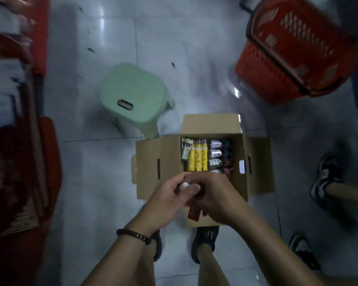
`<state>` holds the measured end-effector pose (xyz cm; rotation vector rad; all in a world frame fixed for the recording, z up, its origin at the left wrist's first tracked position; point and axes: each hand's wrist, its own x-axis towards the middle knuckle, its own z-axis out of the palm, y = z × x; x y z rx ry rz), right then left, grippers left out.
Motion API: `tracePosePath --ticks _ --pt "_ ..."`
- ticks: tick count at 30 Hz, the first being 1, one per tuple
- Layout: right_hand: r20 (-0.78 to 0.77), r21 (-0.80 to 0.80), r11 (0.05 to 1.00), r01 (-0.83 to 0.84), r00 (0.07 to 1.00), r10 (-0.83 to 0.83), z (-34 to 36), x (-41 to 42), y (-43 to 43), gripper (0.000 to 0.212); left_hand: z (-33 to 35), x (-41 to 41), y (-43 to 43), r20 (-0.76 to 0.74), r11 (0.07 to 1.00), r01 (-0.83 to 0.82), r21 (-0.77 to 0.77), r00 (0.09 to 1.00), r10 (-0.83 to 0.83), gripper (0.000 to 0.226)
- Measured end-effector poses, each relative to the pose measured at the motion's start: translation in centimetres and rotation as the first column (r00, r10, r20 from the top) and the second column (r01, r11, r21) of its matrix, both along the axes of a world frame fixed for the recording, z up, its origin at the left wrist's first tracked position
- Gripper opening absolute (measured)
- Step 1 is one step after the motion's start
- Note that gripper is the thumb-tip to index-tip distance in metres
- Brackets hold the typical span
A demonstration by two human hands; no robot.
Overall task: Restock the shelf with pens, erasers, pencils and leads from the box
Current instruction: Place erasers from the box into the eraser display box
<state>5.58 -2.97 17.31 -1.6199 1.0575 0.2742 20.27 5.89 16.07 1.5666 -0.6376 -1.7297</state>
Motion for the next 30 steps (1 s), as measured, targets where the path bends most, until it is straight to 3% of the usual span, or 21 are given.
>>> tracePosePath --ticks 2,5,8,11,15,18,21,25,30 --pt "0.031 -0.035 0.999 -0.027 0.999 0.028 6.3 1.7 1.1 0.032 6.0 1.5 1.1 0.056 0.998 -0.053 -0.035 0.997 0.055 0.026" --pt "0.058 -0.133 0.991 -0.026 0.998 0.034 14.5 3.9 2.9 0.055 13.7 3.4 2.9 0.139 0.983 -0.151 -0.104 0.977 0.165 0.026" --pt "0.092 -0.132 0.991 0.033 0.996 -0.020 22.4 5.7 5.2 0.067 21.4 4.1 5.4 0.055 0.935 -0.342 -0.096 0.936 0.348 0.031" --pt "0.193 -0.158 0.985 0.071 0.980 -0.040 30.2 6.7 7.6 0.037 28.2 4.3 9.0 -0.045 0.771 -0.637 -0.004 0.770 0.636 0.036" --pt "0.430 0.078 0.989 0.129 0.890 -0.150 39.1 7.9 10.2 0.010 35.4 4.3 15.4 -0.159 0.593 -0.802 0.069 0.578 0.800 0.046" --pt "0.502 0.182 0.980 0.079 0.850 -0.162 43.4 9.7 12.7 0.007 40.0 3.8 20.6 -0.217 0.498 -0.867 0.031 0.480 0.850 0.043" --pt "0.564 0.218 0.976 0.008 0.815 -0.133 46.6 12.2 16.4 0.011 44.4 3.9 26.1 -0.196 0.468 -0.878 -0.099 0.479 0.856 0.035" --pt "0.614 0.168 0.972 -0.161 0.789 0.025 50.5 15.1 23.3 0.010 49.2 4.9 33.8 -0.101 0.481 -0.841 -0.247 0.516 0.851 0.024" --pt "0.689 0.096 0.959 -0.265 0.713 0.128 53.8 19.1 35.0 0.012 52.9 6.8 45.0 0.000 0.362 -0.852 -0.379 0.391 0.920 0.019"
